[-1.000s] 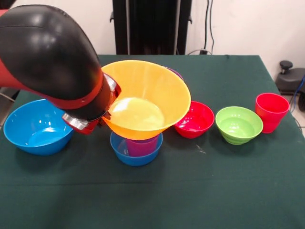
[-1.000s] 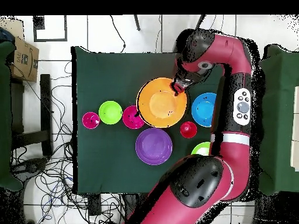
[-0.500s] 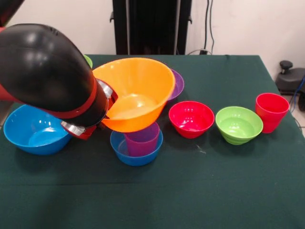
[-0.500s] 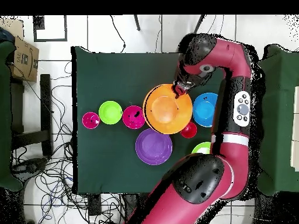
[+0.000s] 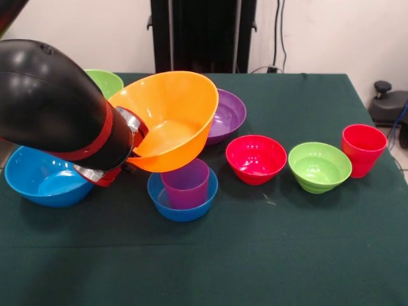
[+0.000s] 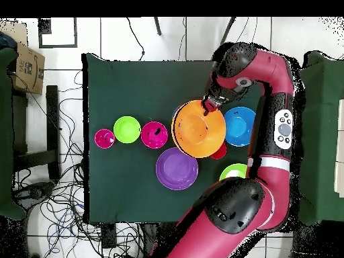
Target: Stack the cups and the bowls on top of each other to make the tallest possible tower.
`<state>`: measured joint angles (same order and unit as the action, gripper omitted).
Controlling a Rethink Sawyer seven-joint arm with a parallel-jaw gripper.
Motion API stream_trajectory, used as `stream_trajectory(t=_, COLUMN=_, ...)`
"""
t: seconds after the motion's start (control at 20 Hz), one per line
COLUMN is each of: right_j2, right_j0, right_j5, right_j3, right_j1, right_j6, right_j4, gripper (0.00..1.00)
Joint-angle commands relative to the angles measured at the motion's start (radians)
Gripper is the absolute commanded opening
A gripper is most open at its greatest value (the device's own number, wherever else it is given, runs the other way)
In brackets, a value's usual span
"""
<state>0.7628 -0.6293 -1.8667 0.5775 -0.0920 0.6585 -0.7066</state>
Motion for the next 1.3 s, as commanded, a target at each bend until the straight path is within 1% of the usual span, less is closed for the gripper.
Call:
stream_trajectory(t=0.05, right_j2=-0.022, right_j0=0.023, right_j5=-0.048, right_j3=0.028, right_j1=0.033, right_j6=-0.217, right_j4=-0.031, gripper=0.00)
stream_trajectory(t=0.5, right_j2=-0.031, right_j0=0.045, right_j5=-0.048, right_j3=0.036, right_j1=0.010, right_j6=-0.179, right_j4=-0.037, gripper=0.00)
stream_trajectory(t=0.95, right_j2=-0.070, right_j0=0.076, right_j5=-0.030, right_j3=0.076, right_j1=-0.036, right_j6=-0.128, right_j4=-0.048, gripper=0.00)
stream_trajectory(t=1.3, right_j2=-0.076, right_j0=0.119, right_j5=-0.074, right_j3=0.028, right_j1=-0.040, right_j6=-0.119, right_j4=-0.068, gripper=0.00)
